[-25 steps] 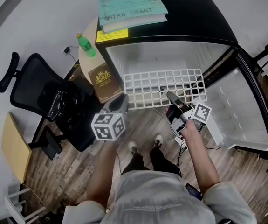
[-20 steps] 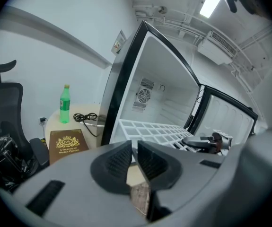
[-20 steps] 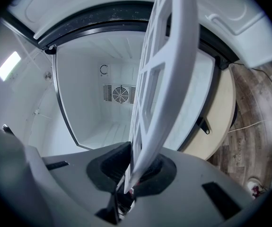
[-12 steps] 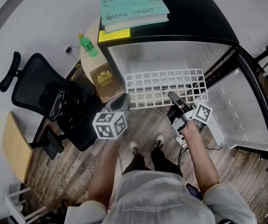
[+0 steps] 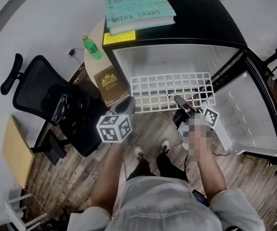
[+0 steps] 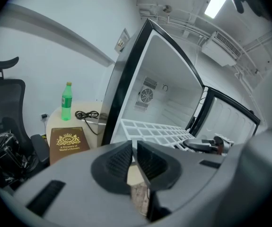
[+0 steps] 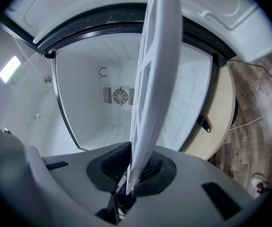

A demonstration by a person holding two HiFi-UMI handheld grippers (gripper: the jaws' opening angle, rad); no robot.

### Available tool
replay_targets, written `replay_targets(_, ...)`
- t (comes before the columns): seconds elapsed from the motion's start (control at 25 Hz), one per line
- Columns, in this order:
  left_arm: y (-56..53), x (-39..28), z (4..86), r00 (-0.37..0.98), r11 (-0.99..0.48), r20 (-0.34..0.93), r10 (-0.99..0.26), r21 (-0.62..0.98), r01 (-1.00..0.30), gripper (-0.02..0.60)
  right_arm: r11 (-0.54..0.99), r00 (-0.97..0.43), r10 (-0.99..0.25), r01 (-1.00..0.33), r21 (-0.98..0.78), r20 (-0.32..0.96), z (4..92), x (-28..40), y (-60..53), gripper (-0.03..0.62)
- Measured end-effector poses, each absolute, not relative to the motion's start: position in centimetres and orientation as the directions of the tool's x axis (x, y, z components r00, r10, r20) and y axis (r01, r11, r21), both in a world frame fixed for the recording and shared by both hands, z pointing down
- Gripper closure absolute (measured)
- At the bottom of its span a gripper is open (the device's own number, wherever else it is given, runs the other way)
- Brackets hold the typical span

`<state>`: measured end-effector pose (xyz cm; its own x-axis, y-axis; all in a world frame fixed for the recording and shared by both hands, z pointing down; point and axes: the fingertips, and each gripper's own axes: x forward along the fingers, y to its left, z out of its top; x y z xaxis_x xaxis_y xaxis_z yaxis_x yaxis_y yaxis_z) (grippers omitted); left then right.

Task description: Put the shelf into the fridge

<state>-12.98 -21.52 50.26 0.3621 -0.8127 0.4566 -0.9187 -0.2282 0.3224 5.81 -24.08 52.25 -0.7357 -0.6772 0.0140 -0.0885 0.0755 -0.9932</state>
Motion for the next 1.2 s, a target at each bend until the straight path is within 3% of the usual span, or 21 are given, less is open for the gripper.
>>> replay_targets(1.0,-21.85,-13.07,50.13,0.363,-0.211,0.458,-0.811,0.35,-0.913,0.538,-0.022,-0.721,-0.693,-0.001,-1.0,0.016,52.44,5.91,-24.19,0.556)
replay_targets(1.2,-22.46,-13.39,49.4,0.394,-0.22,0.4,-0.827,0.416,-0.882,0.537,-0.013,-0.721,-0.693,-0.002,-1.0,0.01,52.03,5.93,-24.2,0.556)
